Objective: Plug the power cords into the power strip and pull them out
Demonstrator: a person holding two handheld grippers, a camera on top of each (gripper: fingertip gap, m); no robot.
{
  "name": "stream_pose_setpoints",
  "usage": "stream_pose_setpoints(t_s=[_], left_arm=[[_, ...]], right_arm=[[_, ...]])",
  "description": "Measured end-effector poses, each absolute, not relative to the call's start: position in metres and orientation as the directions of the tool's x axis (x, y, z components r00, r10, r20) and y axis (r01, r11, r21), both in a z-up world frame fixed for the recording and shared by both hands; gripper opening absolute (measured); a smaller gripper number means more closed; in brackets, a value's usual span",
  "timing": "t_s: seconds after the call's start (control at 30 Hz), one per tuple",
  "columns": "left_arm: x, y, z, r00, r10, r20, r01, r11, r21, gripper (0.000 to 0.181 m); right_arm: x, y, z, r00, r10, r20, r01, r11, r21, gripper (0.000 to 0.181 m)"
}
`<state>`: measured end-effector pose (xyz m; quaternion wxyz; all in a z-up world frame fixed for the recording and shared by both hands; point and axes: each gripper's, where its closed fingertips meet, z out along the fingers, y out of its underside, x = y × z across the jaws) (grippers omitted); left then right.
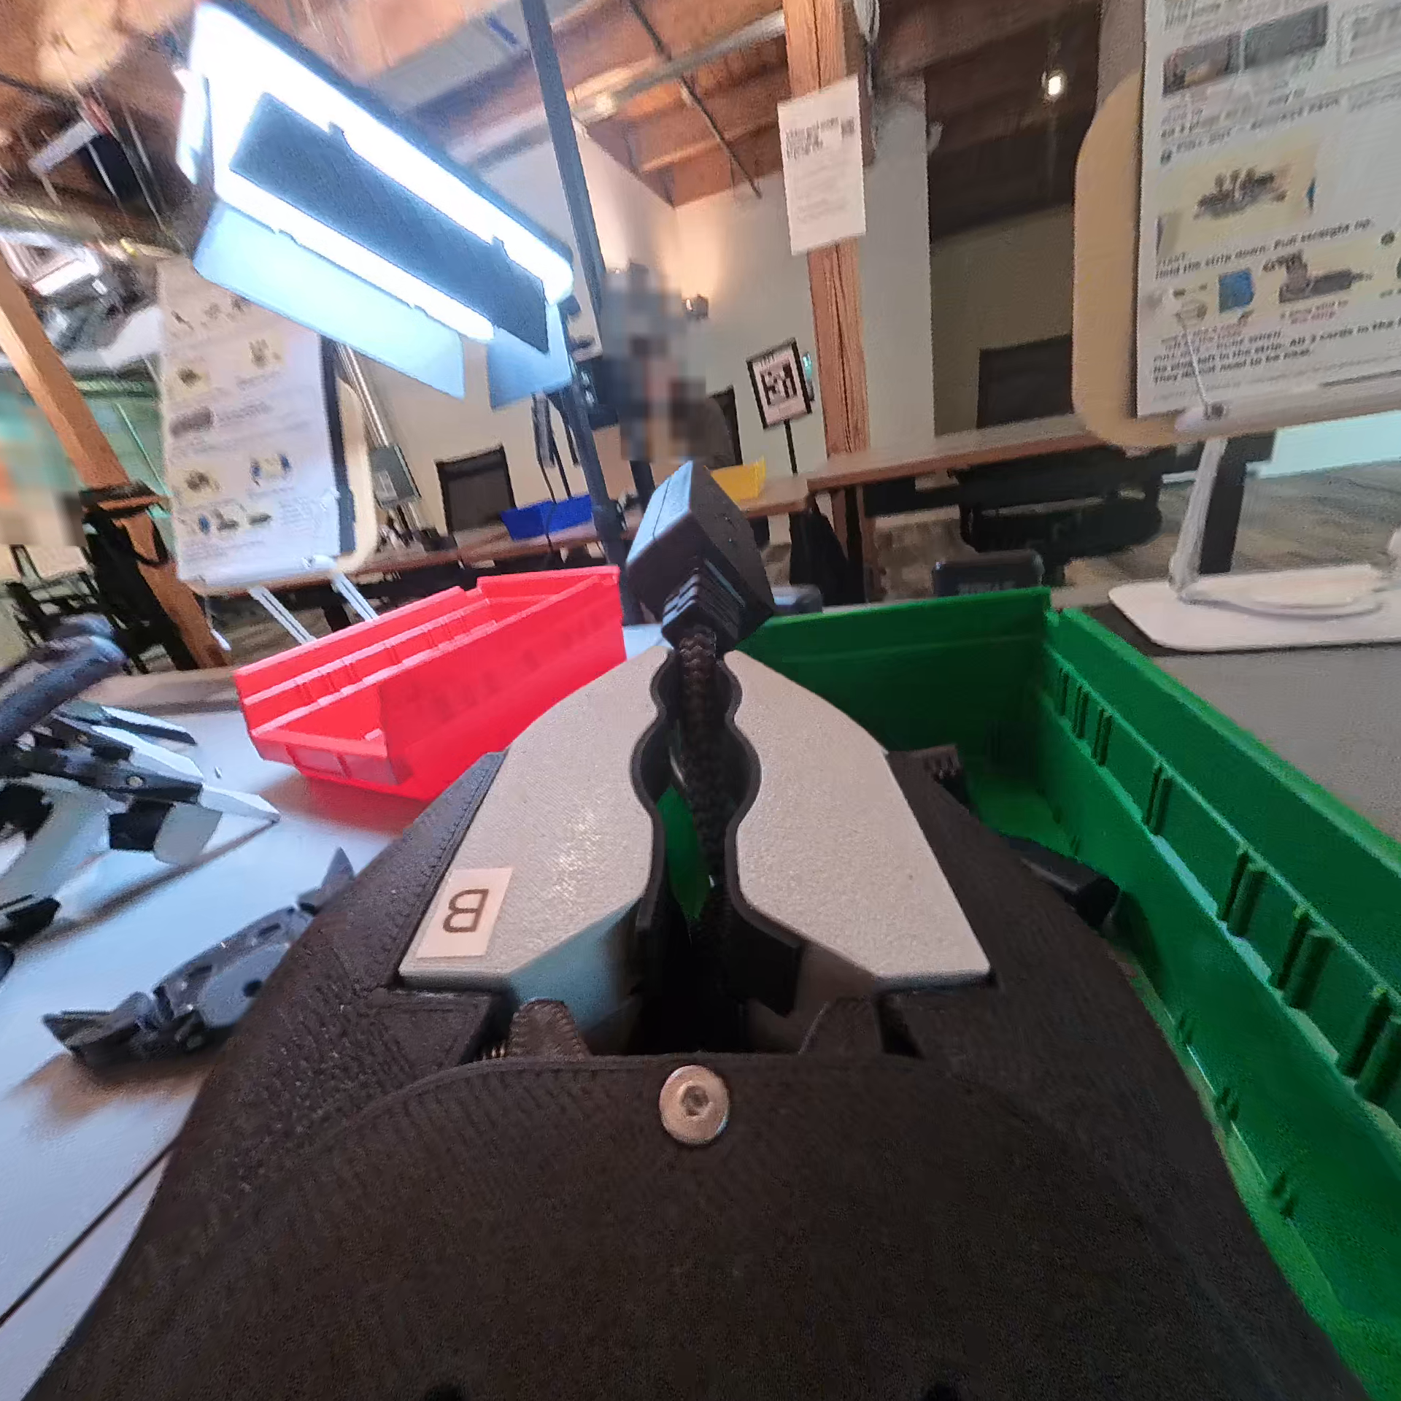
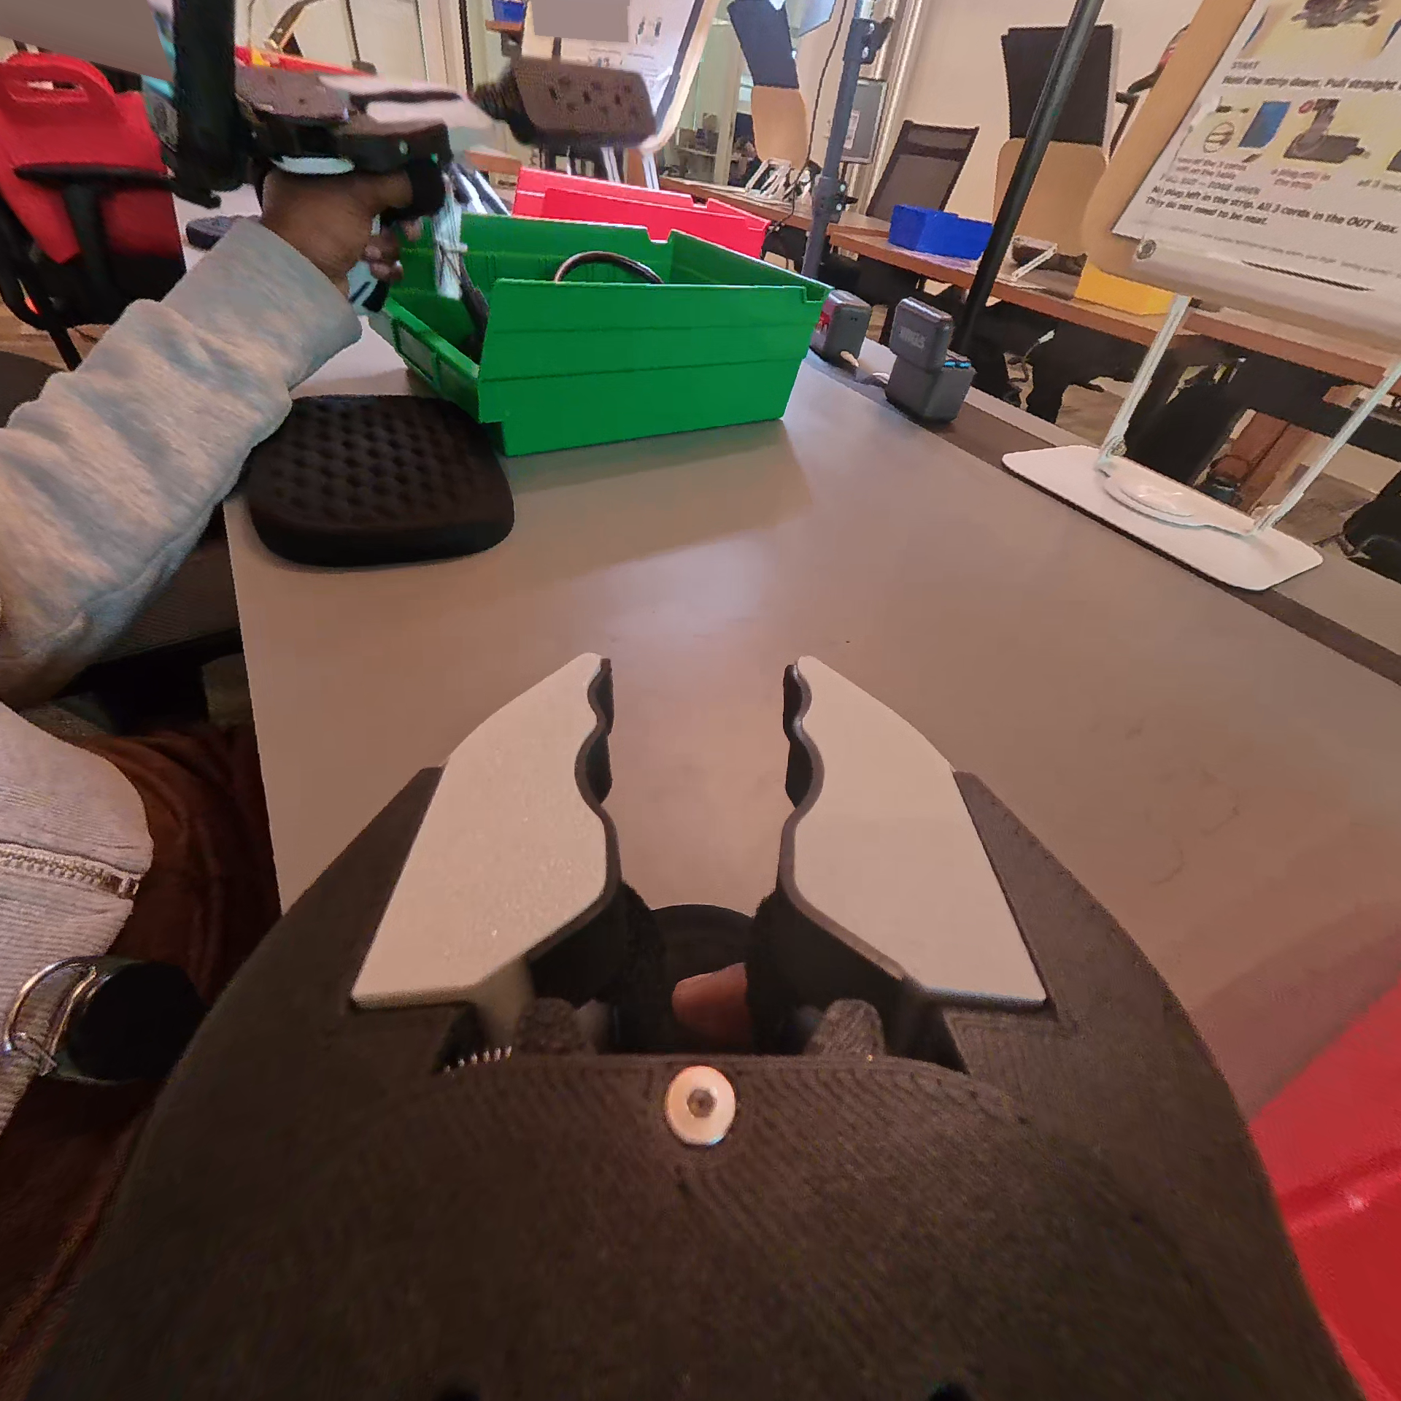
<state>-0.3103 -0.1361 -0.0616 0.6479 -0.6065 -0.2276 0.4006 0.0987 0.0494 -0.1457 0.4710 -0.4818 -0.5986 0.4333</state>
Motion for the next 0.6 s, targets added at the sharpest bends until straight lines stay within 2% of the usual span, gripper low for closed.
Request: stream_pose_setpoints(t_s=[0.17,0.3,0.6], left_arm=[[-0.286,-0.148,-0.018,0.598,0.793,-0.117,-0.375,0.148,-0.915,0.009],[-0.243,-0.138,0.017,0.749,0.658,-0.081,-0.371,0.314,-0.874,0.007],[-0.122,-0.081,0.04,0.925,0.329,-0.19,-0.319,0.402,-0.858,0.008]], right_arm=[[0.096,0.048,-0.151,-0.092,0.979,0.18,0.2,0.196,-0.96,0.043],[0.096,0.045,-0.153,-0.1,0.973,0.207,0.212,0.224,-0.951,0.044],[0.096,0.041,-0.153,-0.11,0.959,0.259,0.201,0.277,-0.94,0.046]])
